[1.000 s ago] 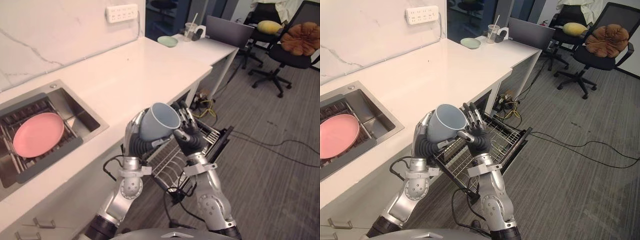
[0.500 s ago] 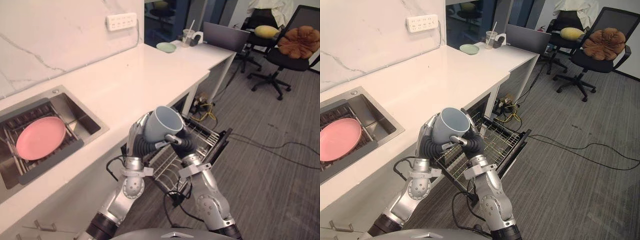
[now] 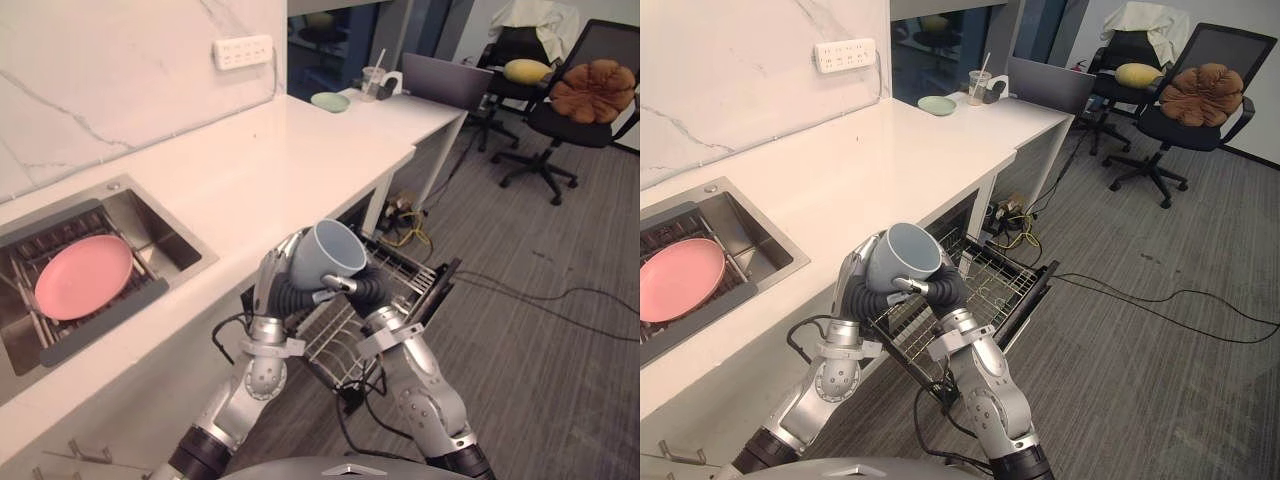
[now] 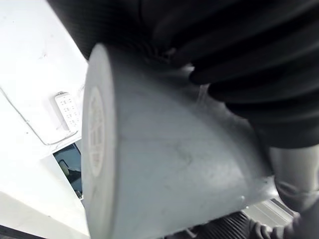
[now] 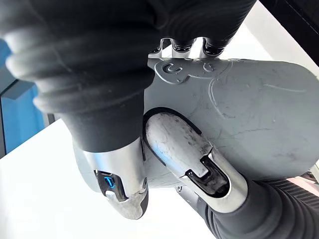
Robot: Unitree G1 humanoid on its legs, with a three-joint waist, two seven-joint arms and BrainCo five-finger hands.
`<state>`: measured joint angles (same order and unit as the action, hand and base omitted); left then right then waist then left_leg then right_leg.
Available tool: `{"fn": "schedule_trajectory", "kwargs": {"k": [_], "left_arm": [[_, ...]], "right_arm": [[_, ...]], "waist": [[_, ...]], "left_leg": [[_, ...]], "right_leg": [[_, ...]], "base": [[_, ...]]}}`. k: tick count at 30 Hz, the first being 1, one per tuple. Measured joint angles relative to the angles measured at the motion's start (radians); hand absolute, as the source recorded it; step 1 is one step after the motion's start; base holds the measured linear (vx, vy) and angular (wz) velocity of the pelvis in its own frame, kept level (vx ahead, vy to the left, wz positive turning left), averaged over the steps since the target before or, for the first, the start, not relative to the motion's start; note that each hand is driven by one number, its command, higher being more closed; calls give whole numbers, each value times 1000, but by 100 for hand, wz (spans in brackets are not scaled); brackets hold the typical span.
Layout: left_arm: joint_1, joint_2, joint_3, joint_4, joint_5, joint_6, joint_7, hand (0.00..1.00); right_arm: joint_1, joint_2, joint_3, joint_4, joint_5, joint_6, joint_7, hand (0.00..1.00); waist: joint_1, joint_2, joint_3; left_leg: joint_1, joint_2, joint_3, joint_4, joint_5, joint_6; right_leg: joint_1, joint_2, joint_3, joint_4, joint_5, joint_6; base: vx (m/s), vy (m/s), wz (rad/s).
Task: Walk over to the sink, pick up the cup, carry it to the dishwasher, place the cup inside the dishwasher, then close the dishwasher door
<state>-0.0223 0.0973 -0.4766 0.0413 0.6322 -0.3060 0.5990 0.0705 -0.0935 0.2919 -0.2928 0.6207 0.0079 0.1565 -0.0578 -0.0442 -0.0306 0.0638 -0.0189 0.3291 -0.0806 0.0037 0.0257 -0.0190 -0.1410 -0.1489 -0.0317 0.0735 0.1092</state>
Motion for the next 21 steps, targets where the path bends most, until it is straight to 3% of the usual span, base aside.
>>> {"fn": "schedule_trajectory", "kwargs": {"k": [10, 11, 21], "left_arm": [[-20, 3, -5, 19, -1, 9, 4, 100], [-20, 3, -6, 19, -1, 12, 4, 0], [-20, 0, -36, 19, -72, 18, -18, 0]], "right_arm": [[-4, 0, 3, -4, -33, -1, -38, 100], [-4, 1, 3, -4, -39, -2, -41, 100], [-4, 10, 13, -4, -70, -3, -105, 100]], "waist": [[-1, -1, -1], [0, -1, -1], [0, -11, -10]], "left_leg": [[0, 0, 0, -4, 4, -1], [-1, 0, 0, -4, 4, -1], [-9, 0, -1, 2, 6, 0]], "right_leg": [[-4, 0, 0, 0, 0, -2], [-4, 0, 0, -1, 1, -2], [-4, 1, 0, -11, 13, 0]], "base": [[0, 0, 0], [0, 0, 0], [0, 0, 0]]}}
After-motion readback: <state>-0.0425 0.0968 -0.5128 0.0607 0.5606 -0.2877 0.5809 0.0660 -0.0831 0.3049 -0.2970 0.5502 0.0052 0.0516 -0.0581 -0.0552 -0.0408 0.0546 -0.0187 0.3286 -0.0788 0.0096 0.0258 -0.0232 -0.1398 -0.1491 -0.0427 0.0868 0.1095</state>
